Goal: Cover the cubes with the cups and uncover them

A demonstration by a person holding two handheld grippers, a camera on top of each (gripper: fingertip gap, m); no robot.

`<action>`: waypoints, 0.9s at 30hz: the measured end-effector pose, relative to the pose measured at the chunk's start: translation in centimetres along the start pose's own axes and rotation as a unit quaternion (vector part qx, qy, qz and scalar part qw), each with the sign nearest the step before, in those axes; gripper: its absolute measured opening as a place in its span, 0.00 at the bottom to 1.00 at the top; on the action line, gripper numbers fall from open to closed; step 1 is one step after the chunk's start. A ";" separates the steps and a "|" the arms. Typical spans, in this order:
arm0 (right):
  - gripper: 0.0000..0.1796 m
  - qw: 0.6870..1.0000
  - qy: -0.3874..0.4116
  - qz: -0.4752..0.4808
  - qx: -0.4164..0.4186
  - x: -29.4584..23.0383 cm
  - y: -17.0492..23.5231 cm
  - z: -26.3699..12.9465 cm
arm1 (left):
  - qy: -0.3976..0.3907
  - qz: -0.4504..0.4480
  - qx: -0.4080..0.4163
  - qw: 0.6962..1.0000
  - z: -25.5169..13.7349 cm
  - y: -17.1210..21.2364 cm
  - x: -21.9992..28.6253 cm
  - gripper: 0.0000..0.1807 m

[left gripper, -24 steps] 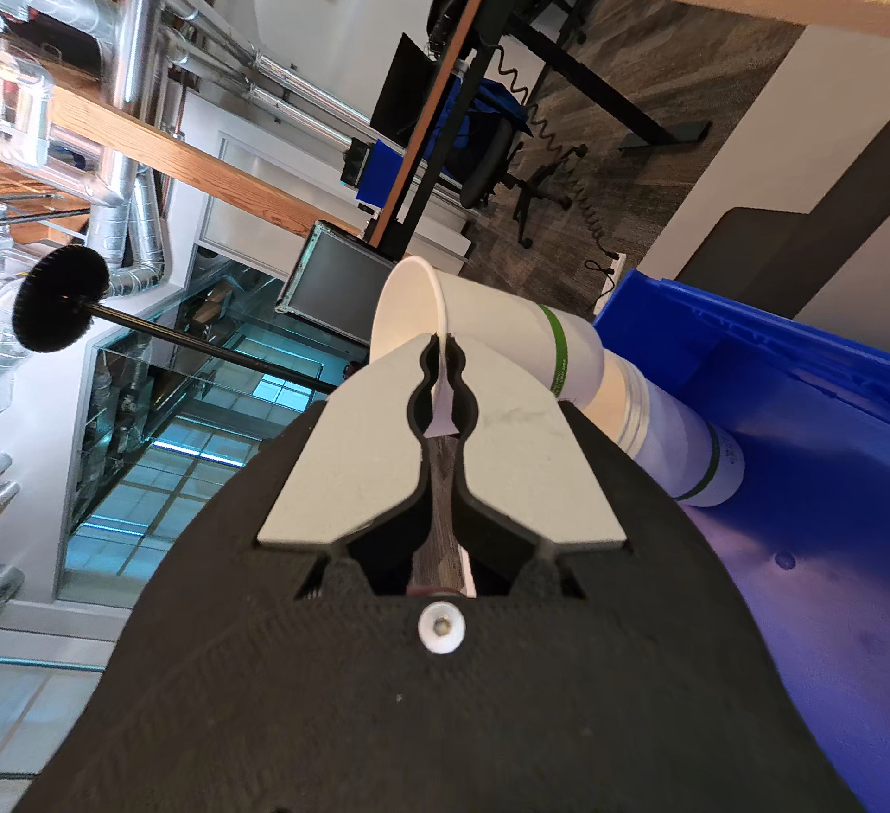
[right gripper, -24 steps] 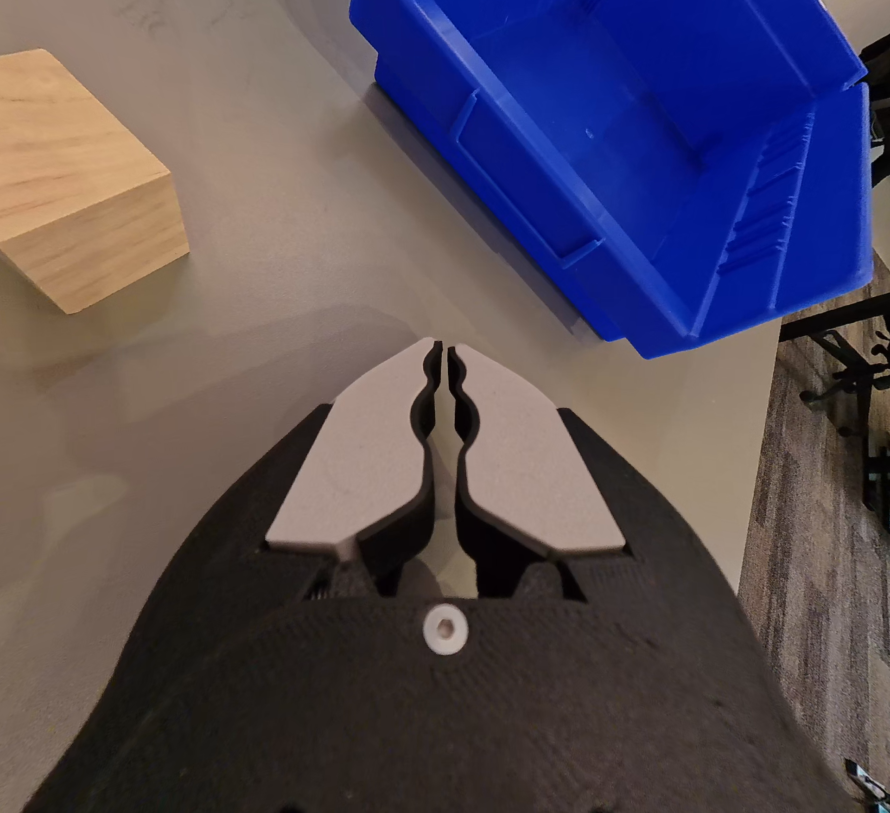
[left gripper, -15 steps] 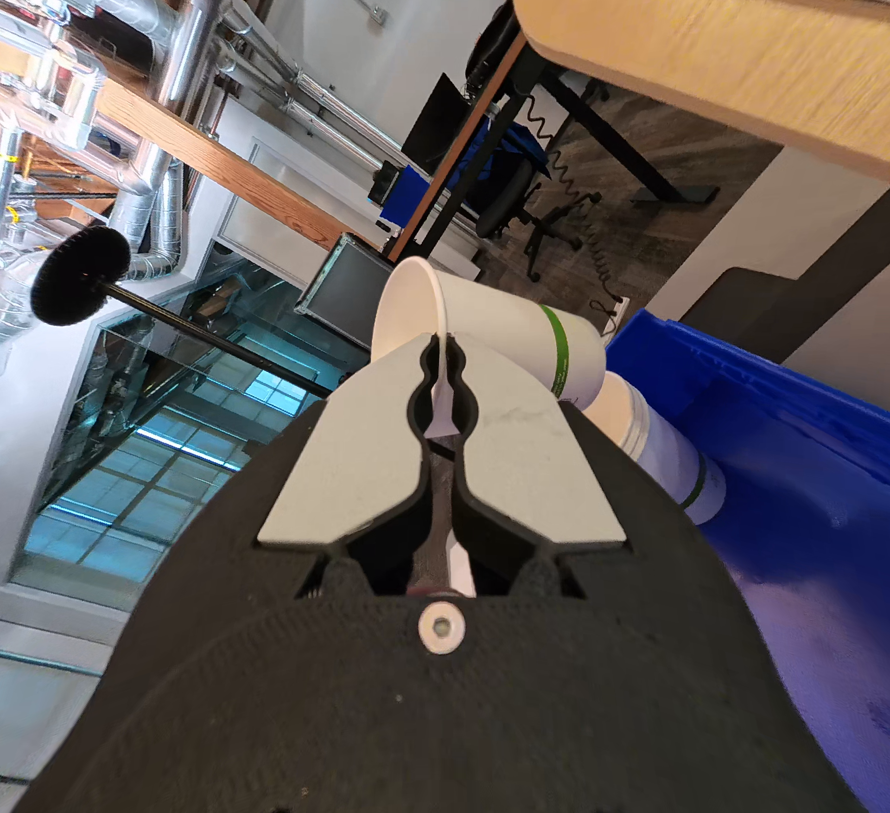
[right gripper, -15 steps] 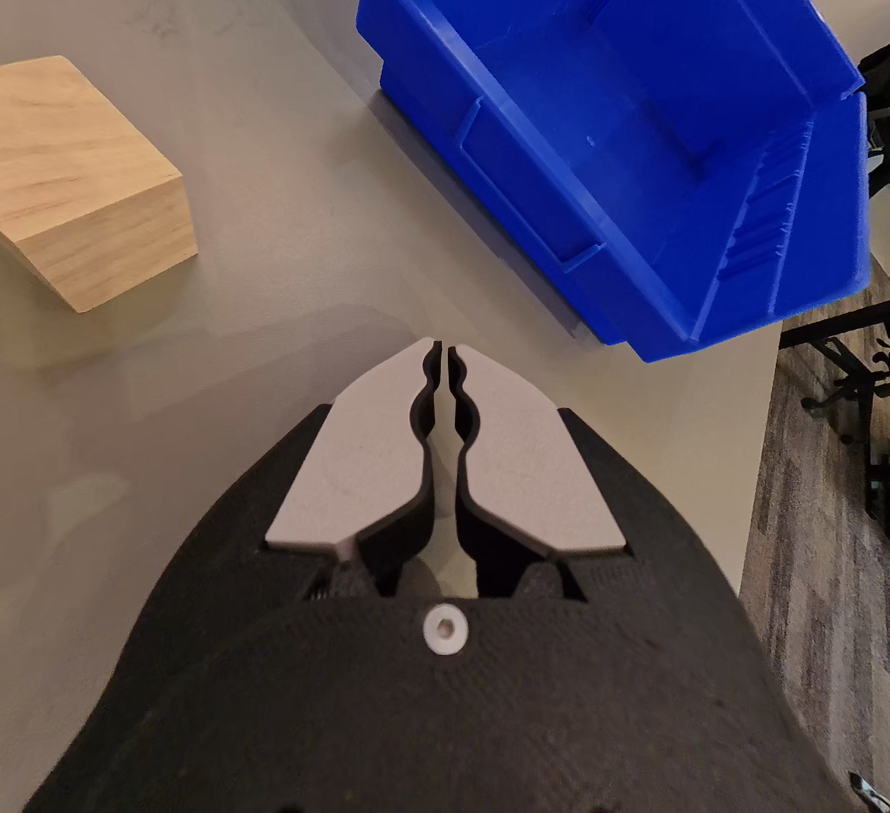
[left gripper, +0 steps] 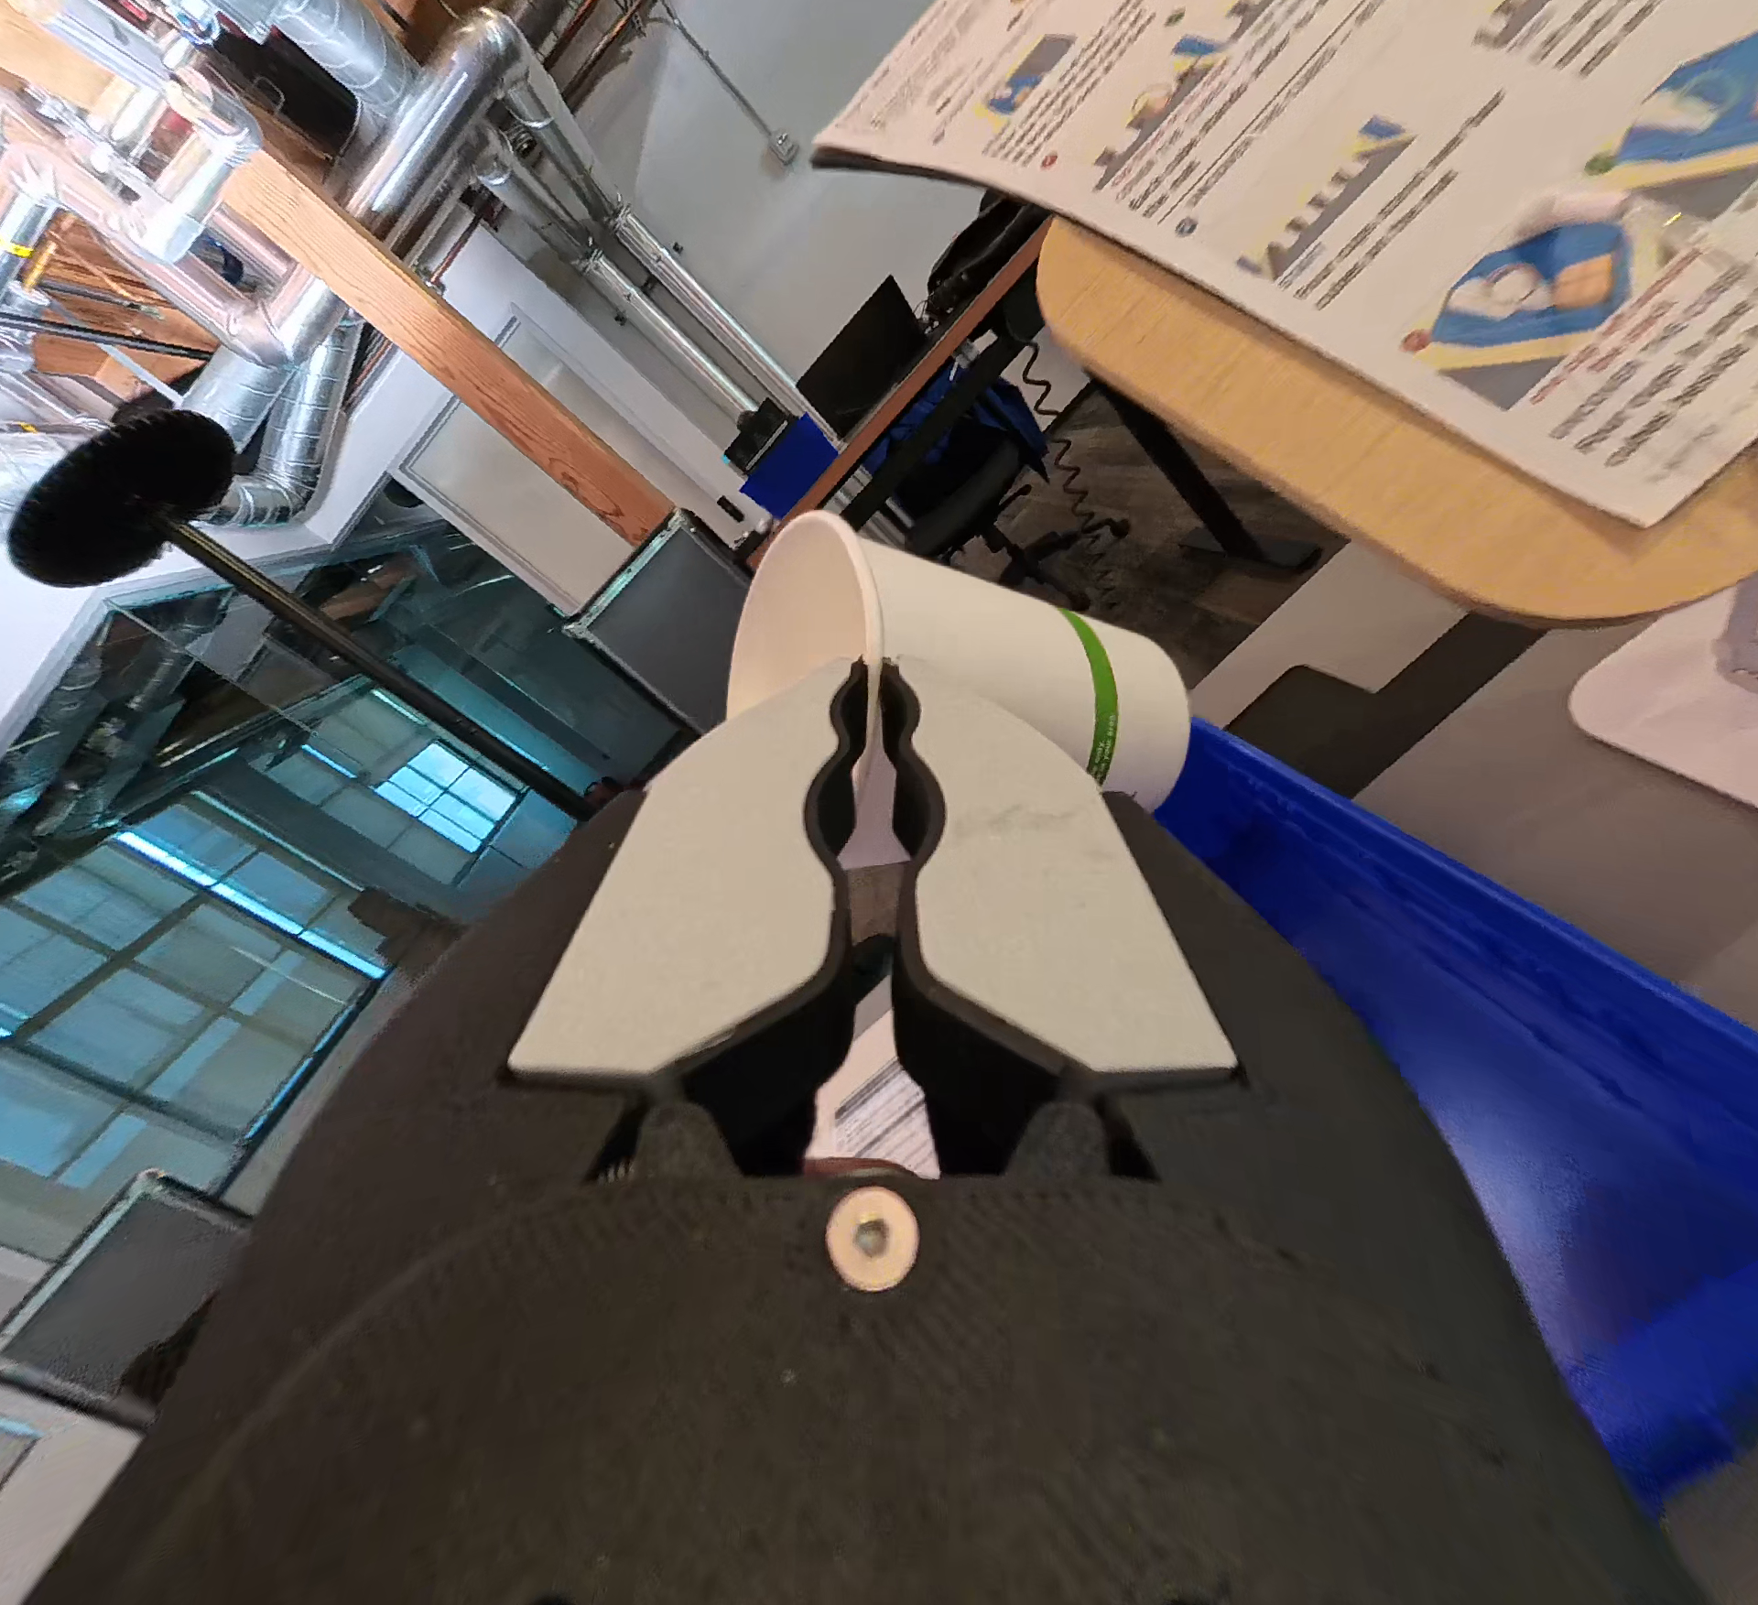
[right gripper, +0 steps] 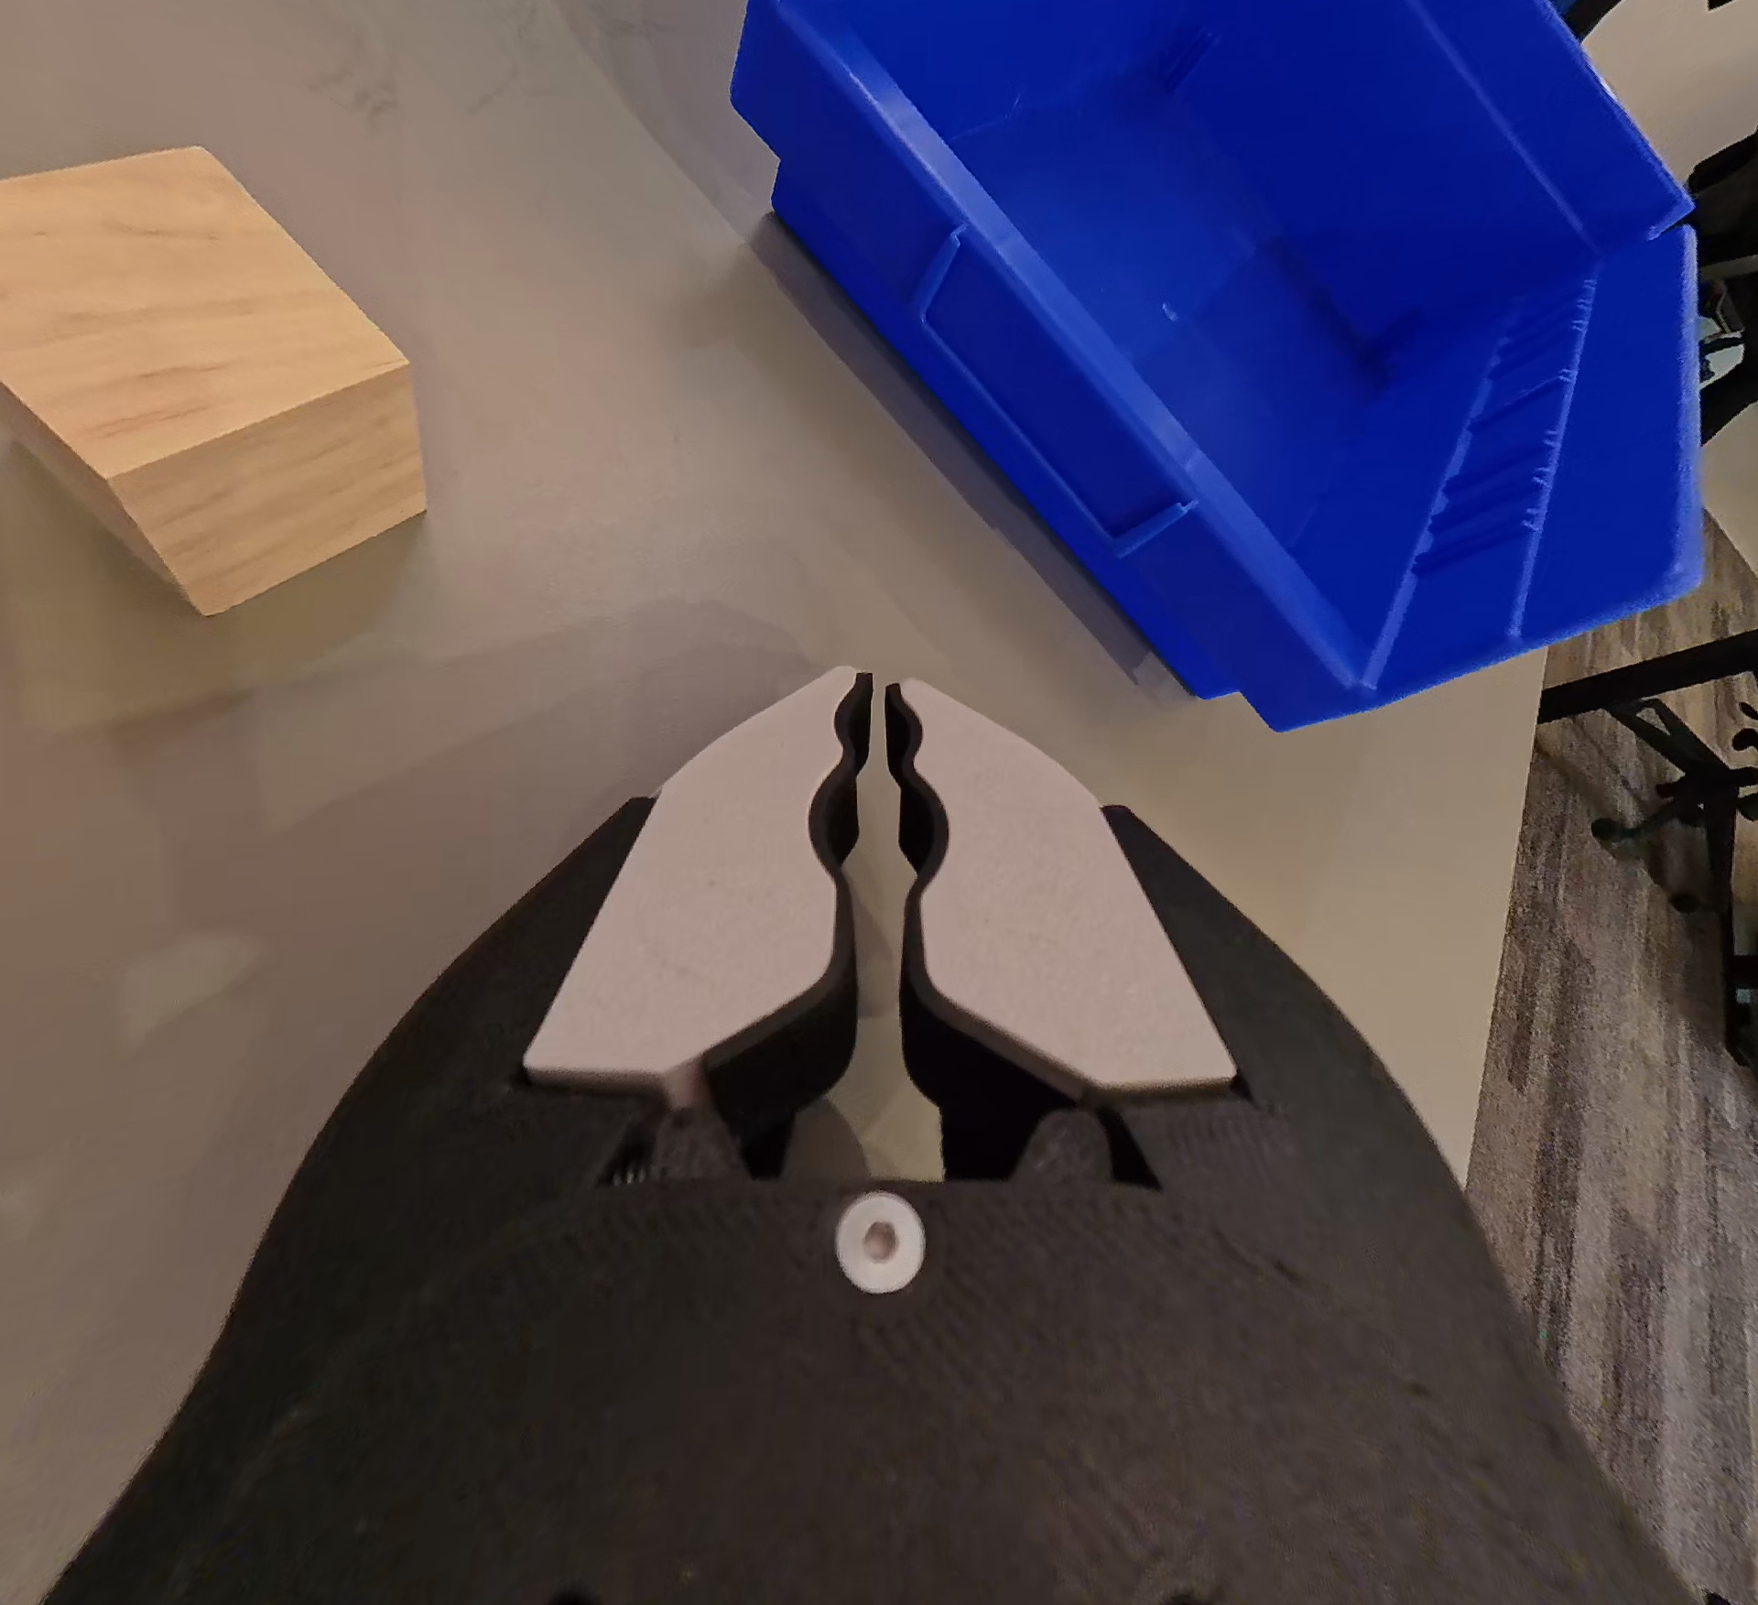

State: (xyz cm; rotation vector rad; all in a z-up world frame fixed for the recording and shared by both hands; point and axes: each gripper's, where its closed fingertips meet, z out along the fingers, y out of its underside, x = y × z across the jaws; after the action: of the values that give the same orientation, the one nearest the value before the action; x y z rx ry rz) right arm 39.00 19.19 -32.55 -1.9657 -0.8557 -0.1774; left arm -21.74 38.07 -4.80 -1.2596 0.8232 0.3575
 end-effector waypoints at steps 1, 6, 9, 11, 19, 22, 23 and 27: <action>0.02 1.000 0.001 0.000 0.001 0.0 0.0 0.0 | 0.004 -0.008 0.005 1.000 -0.6 -0.4 0.2 0.01; 0.02 1.000 0.000 0.003 0.015 0.0 -0.3 -0.3 | 0.022 -0.064 0.039 0.997 -3.6 -2.7 2.0 0.02; 0.02 1.000 0.000 0.008 0.025 0.0 -0.6 -0.6 | 0.037 -0.117 0.065 0.990 -5.1 -3.7 3.4 0.01; 0.03 0.999 0.002 0.013 0.034 0.1 -0.8 -0.8 | 0.045 -0.152 0.083 0.984 -5.8 -4.3 4.3 0.01; 0.01 0.982 0.025 0.018 0.189 0.0 -9.3 -5.6 | 0.101 -0.309 0.198 0.925 -6.9 -8.3 7.4 0.01; 0.02 0.972 0.007 -0.019 0.236 -2.3 -15.2 -6.8 | 0.131 -0.356 0.224 0.898 -6.7 -10.0 9.5 0.01; 0.03 0.967 -0.002 -0.029 0.253 -3.2 -17.5 -7.2 | 0.145 -0.376 0.234 0.885 -6.6 -10.7 10.3 0.01; 0.19 0.949 -0.020 -0.070 0.307 -6.6 -25.5 -7.3 | 0.196 -0.462 0.260 0.825 -6.1 -12.4 12.8 0.01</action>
State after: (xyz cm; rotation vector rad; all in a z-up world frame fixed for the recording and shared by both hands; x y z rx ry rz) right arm 19.58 17.71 -13.39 -1.3307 -0.9415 0.0478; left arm -7.12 26.19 -5.82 -1.0685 0.4960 -0.8894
